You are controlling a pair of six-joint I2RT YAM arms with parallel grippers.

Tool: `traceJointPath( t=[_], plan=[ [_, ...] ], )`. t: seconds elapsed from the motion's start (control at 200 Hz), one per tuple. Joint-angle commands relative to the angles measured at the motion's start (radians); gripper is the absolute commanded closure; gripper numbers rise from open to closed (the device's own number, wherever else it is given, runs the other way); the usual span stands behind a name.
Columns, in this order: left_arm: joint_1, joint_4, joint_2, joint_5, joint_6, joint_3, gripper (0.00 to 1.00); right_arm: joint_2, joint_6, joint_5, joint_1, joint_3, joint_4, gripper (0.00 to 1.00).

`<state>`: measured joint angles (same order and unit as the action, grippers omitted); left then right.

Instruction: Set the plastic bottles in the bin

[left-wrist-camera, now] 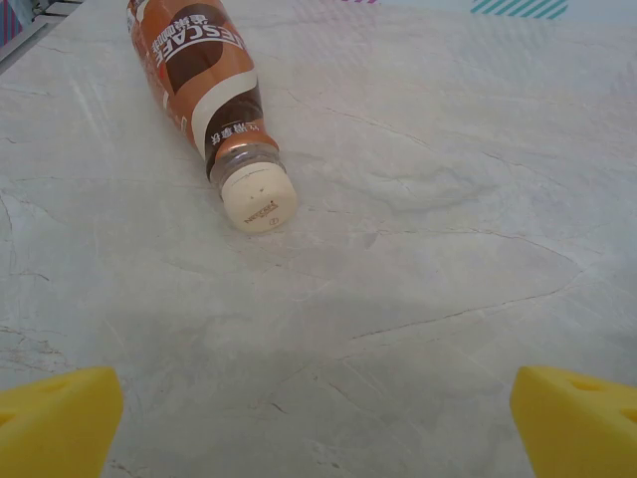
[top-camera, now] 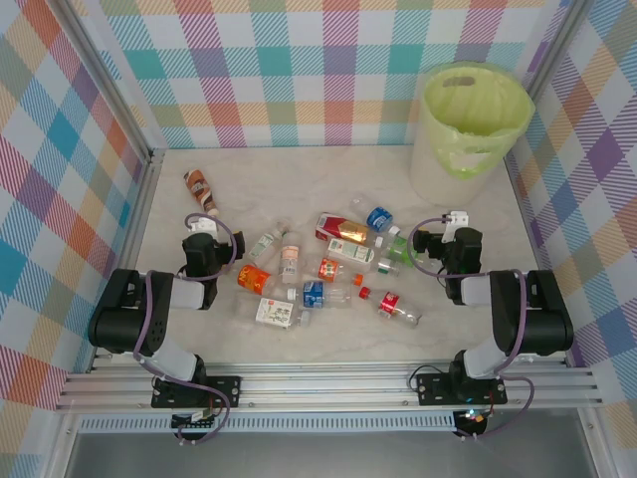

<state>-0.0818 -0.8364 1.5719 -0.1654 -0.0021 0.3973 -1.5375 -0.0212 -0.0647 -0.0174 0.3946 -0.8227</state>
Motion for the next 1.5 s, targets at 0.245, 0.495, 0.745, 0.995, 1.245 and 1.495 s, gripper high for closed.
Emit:
traceJointPath(
  t=[0.245,0.495,0.745,0.995,1.245,1.495],
  plan=[
    [0.007,0.001,-0.005,0.017,0.015,0.009,0.0,0.002,-0.002,-0.003,-0.003,0.001,-0.036,0.0],
    [0.007,0.002,-0.006,0.016,0.016,0.009,0.0,0.002,-0.002,-0.004,-0.003,0.001,-0.036,0.0],
    [0.008,-0.001,-0.007,0.016,0.016,0.008,0.0,0.002,-0.003,-0.002,-0.002,0.001,-0.036,0.0],
    [0.007,0.039,-0.086,0.005,0.012,-0.003,0.0,0.06,0.003,0.009,-0.003,0.007,0.017,0.0],
    [0.008,0.435,-0.299,-0.123,-0.094,0.104,0.0,0.242,-0.014,0.007,-0.003,0.052,0.258,0.0],
    [0.007,0.798,-0.448,-0.121,-0.363,0.225,0.0,0.341,-0.229,-0.022,-0.003,0.258,0.787,0.0]
  ],
)
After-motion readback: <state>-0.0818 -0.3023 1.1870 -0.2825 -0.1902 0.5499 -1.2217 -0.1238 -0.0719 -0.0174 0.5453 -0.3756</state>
